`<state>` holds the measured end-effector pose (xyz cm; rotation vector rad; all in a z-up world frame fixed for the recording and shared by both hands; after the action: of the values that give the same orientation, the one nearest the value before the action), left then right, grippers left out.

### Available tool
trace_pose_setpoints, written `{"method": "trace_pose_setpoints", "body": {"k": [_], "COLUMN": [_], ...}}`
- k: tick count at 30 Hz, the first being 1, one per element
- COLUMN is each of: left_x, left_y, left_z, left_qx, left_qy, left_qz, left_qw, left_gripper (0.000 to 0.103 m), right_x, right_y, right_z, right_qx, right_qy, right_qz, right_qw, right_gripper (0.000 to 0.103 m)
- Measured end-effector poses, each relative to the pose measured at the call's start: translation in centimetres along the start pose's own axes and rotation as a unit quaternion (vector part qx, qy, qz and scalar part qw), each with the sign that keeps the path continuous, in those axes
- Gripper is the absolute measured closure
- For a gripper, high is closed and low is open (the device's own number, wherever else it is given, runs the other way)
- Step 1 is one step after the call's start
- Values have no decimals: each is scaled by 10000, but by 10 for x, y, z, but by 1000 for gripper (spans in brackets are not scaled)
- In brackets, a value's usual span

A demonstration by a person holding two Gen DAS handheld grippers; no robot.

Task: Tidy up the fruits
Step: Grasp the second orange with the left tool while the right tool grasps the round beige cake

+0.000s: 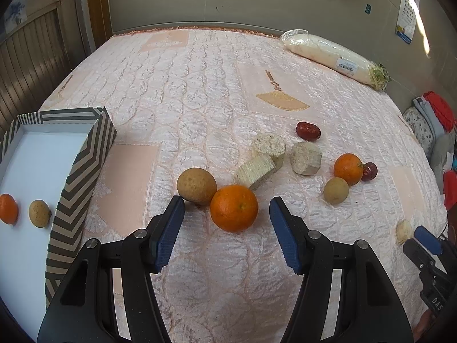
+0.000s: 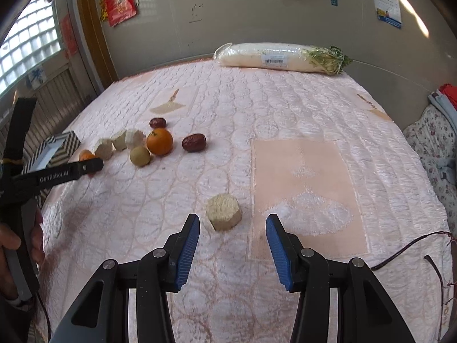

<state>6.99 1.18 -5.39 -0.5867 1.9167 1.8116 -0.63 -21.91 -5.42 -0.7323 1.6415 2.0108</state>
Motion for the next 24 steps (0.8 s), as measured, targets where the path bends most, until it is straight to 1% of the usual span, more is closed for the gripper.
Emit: {"method": "trace_pose_setpoints", "body": {"k": [5, 7, 9, 11, 14, 16, 20, 24], "left_x": [0, -1, 0, -1, 1, 2, 9, 15], "left_y": [-1, -2, -1, 0, 2, 5, 13, 25], "left_z": [0, 0, 0, 1, -2, -1, 4, 5], "left_qx": [-39, -34, -23, -66, 127, 94, 178, 209], "left_qy": [-36, -42, -37, -36, -55, -99, -58, -115], "left_qz": [-4, -11, -20, -69, -51, -71, -67, -100], "left_qw": [10000, 10000, 10000, 9999, 9999, 9999, 9998, 9997], "left_gripper": [41, 41, 42, 61, 72, 72, 72, 72], "right_x": [-5, -5, -7, -5, -5, -6, -10, -12], "right_y": [-12, -20, -20, -20, -18, -14, -7, -4], "right_z": [12, 12, 13, 13, 16, 22, 35, 55], "right_qx": [-82, -16, 96, 128, 155, 44, -1, -172], "right_qy": [205, 235, 333, 362, 382, 375, 465, 569], "right_qz": [27, 98, 69, 107, 100, 62, -36, -93], "right_qw": [9998, 9997, 9994, 9992, 9991, 9993, 9989, 9982], "right_gripper": [57, 57, 78, 78, 78, 78, 78, 78]}}
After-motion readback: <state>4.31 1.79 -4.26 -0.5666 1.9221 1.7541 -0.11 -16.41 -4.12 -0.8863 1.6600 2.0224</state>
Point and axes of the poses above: each gripper's, at about its wrist camera, not at the fingertips, and y roughly against the way its jaws point, z to its left, x to its underside, the point moved 9 cm from there along -y, roughly the way its jaws point, and after that the axes turned 3 degrees about -x, right-handed, at the moved point
